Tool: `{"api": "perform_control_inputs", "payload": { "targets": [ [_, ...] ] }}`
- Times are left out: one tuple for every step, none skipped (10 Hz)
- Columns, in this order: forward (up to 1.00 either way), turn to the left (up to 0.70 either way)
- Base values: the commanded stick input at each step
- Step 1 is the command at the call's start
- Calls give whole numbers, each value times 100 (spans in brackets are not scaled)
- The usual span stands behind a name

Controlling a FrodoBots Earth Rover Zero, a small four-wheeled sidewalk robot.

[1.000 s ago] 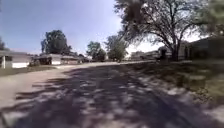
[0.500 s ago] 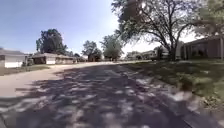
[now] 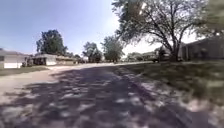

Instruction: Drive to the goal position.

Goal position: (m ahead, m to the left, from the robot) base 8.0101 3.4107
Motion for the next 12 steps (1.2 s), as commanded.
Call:
{"api": "perform_control_inputs", "payload": {
  "targets": [
    [70,0],
    [70,0],
    [70,0],
    [70,0],
    [70,0],
    [70,0],
    [70,0],
    [70,0],
    [70,0],
    [70,0],
    [70,0],
    [70,0]
  ]
}}
